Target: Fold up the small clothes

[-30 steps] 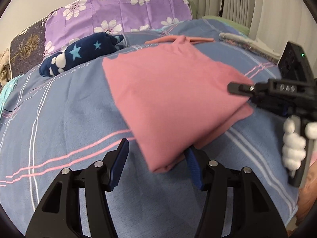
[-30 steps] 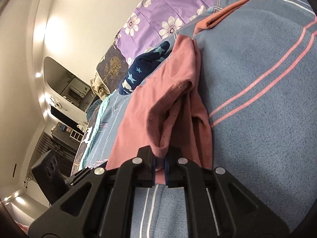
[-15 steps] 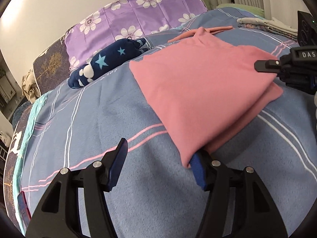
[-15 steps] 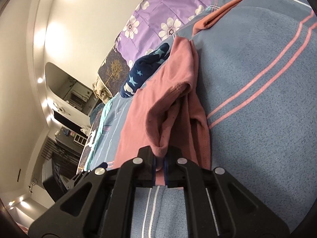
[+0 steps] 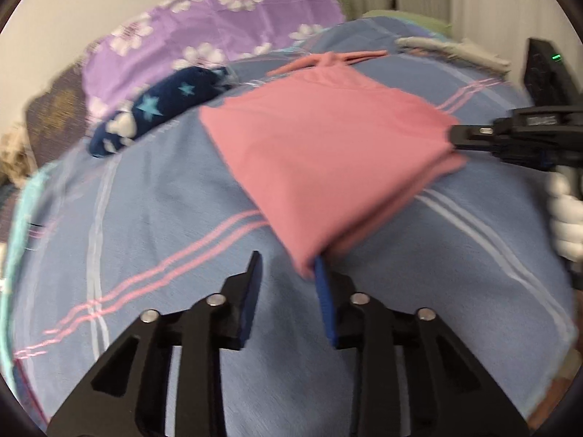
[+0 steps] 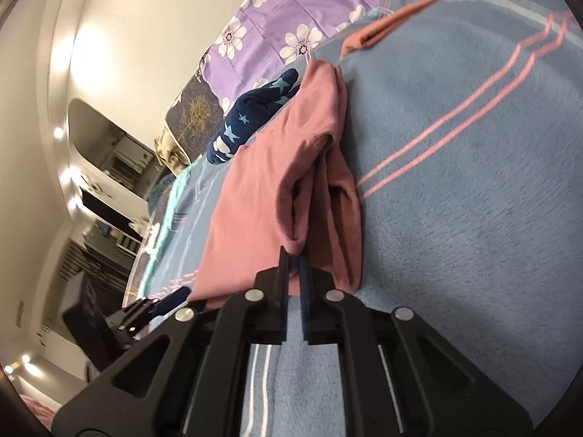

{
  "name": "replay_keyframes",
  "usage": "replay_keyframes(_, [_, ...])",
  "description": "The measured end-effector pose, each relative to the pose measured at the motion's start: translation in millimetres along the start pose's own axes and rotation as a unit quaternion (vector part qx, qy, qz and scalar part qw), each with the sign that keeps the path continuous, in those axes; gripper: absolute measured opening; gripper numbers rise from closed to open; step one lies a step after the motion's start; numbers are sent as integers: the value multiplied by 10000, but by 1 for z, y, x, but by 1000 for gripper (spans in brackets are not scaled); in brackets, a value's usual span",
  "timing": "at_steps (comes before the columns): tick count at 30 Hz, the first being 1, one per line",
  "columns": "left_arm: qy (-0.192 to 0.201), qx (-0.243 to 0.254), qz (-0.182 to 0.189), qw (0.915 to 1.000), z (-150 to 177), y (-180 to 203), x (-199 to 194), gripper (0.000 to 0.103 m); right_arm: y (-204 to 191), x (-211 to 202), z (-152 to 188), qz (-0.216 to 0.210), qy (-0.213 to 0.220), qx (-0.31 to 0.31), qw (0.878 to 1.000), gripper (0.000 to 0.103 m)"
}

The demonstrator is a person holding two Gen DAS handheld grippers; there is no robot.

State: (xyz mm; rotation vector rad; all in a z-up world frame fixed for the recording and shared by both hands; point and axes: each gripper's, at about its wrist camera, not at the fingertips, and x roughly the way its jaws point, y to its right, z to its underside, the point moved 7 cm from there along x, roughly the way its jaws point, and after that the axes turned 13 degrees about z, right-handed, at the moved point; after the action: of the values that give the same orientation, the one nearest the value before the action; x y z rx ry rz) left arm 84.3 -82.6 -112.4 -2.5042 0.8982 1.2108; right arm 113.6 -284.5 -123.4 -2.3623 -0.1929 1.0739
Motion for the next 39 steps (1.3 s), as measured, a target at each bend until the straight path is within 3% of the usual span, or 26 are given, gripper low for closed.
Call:
replay_keyframes(3, [102, -153, 635, 9978, -5, 12, -16, 15, -2, -19, -12, 469, 449, -249, 9976, 9])
replay_keyframes(6, [462, -38, 692, 9965, -28, 14, -26, 15, -19, -28, -24, 461, 705, -528, 9950, 9])
replay_keyframes(8, [642, -42, 660, 9957, -42, 13, -20, 15, -35, -21, -26, 321, 653, -719, 9948, 9])
replay_keyframes(10, [631, -159, 911, 9937, -50, 14, -1, 15, -41, -8, -19, 232, 489, -882, 9946, 9])
replay_keyframes(12, [221, -222, 918, 9953, -43, 13, 30, 15, -31, 15, -10, 543, 194, -884, 9944, 9])
replay_keyframes(13, [-33, -257, 901, 9956, -34, 12, 47, 15, -16, 29, -3, 995, 8, -839, 9915, 9])
replay_keyframes(14, [-86, -291, 906, 9954, -29, 12, 53, 16, -3, 37, 3, 1342, -103, -796, 9877, 0])
replay_keyframes(16, [117, -316, 975, 9947, -25, 12, 53, 18, 5, 33, 4, 1162, -103, -571, 9915, 0])
replay_keyframes(20, [97, -502, 1175, 9918, -24, 10, 54, 19, -1, 32, 8, 1475, -12, -913, 9848, 0])
replay_keyframes(26, [158, -485, 1121, 9924, -21, 9, 50, 19, 1, 29, 9, 1481, -29, -928, 9846, 0])
replay_keyframes(34, [802, -601, 893, 9909, -52, -7, 18, 19, -27, 15, 4, 2004, 398, -1608, 9656, 6])
replay_keyframes(39, [751, -680, 709, 9923, -60, -20, 28, 19, -46, 8, -9, 2007, 665, -1880, 9591, 6])
